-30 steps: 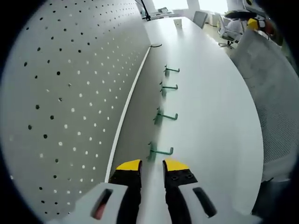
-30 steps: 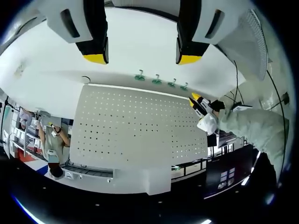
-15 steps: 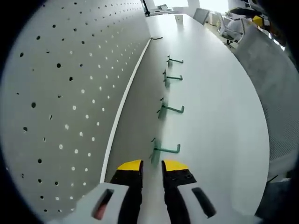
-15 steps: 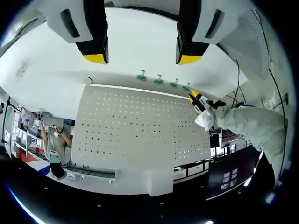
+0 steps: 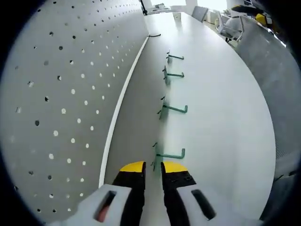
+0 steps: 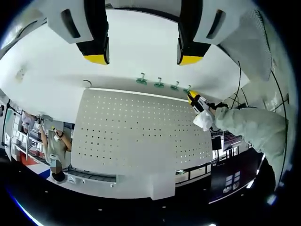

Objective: Insert the hook assembly into the mounting plate slot until the hook locks in place.

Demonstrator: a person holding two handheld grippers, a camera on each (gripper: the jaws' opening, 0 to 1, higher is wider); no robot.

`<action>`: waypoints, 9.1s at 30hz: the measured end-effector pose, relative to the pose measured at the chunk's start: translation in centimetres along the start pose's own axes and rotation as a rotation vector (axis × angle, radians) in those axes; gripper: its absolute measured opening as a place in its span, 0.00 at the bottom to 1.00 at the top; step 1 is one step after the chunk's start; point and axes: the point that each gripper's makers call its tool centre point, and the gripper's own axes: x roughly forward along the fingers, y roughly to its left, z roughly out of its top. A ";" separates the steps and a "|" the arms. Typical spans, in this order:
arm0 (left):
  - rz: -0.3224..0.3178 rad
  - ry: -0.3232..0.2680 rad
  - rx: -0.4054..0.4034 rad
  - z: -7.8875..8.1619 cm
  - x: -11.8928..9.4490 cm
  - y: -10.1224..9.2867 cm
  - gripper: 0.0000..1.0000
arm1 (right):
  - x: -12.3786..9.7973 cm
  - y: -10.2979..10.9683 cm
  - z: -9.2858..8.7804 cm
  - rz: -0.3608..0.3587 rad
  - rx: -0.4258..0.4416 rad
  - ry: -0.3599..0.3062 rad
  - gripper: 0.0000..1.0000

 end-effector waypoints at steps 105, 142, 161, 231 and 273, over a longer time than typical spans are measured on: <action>0.575 -0.949 -0.498 18.7 -24.2 -12.1 0.03 | -1.9 10.1 13.4 0.418 -0.094 -0.347 0.40; 0.540 -1.152 -0.504 23.9 -27.8 -14.5 0.03 | -3.2 14.1 18.2 0.561 0.039 -0.456 0.14; 0.580 -1.205 -0.478 24.5 -29.1 -15.5 0.03 | -4.0 14.7 19.1 0.594 0.148 -0.495 0.08; 0.589 -0.867 -0.668 15.6 -23.5 -16.2 0.40 | -0.3 14.7 17.6 0.451 0.013 -0.523 0.01; 0.561 -0.833 -0.641 12.1 -23.6 -13.7 0.37 | 11.9 9.6 25.2 0.042 0.034 -0.624 0.01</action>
